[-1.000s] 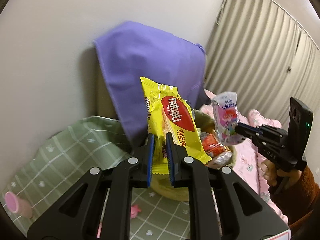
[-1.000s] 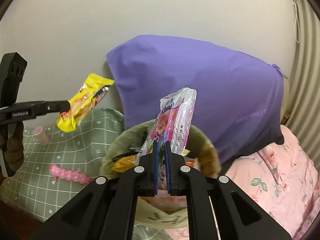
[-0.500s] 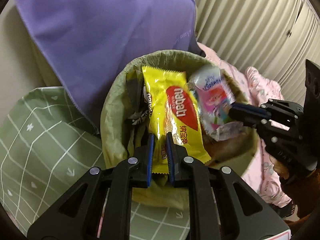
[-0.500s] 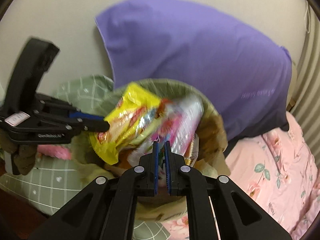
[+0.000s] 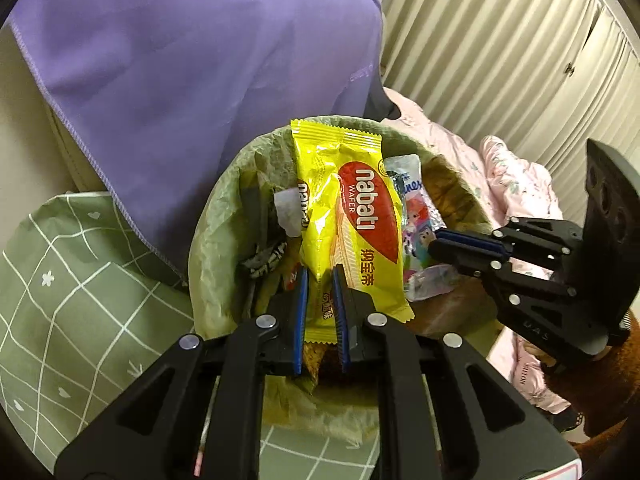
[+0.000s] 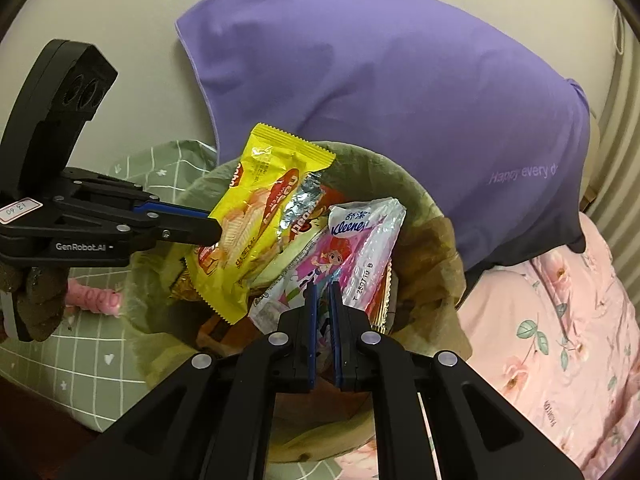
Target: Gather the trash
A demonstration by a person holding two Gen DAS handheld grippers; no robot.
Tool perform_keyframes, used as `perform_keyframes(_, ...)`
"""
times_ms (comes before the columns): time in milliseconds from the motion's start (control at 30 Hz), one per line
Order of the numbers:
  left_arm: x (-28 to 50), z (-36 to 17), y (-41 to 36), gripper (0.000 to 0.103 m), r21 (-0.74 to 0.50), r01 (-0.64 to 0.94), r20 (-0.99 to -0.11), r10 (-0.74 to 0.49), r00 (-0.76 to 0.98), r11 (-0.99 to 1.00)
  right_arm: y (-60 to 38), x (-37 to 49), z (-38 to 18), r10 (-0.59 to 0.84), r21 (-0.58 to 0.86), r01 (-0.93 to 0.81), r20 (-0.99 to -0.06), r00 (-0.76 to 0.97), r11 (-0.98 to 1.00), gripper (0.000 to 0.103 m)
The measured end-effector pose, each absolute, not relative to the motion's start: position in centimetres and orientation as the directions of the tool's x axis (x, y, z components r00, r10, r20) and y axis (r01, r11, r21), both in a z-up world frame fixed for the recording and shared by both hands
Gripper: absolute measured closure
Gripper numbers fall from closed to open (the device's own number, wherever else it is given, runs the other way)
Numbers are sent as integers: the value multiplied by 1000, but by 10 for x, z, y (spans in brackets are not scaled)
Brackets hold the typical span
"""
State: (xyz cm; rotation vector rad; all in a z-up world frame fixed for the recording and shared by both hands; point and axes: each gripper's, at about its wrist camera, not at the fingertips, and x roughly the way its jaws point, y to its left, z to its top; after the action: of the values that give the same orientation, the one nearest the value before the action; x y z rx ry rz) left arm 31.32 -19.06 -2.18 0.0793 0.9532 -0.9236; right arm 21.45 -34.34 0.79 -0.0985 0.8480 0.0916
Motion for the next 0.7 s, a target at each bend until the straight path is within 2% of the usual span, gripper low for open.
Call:
perform_keyframes(367, 329, -28, -162, 91, -420, 678, -702, -690, 179, 603, -344, 216, 6, 8, 16, 6, -738, 675, 1000, 94)
perform_keyframes(433, 333, -27, -156, 80, -435, 670, -690, -701, 182, 602, -340, 214, 6, -11, 13, 30, -740, 673, 999, 93)
perform_keyframes(467, 334, -27, -155, 72, -444, 666, -681, -709, 183, 599, -338, 213, 7, -24, 2, 38, -742, 670, 999, 85)
perform_keyframes(500, 334, -25, -149, 70, -458, 664, -663, -725, 188, 591, -335, 212, 8, -47, -19, 49, -741, 670, 999, 79)
perform_keyframes(533, 332, -23, -146, 66, -460, 665, -652, -732, 197, 589, -333, 210, 9, -58, -28, 56, -737, 673, 998, 67)
perform_keyframes(700, 309, -13, -118, 46, -368, 655, -647, -687, 330, 660, -330, 196, 16, -111, -33, 125, -716, 690, 992, 65)
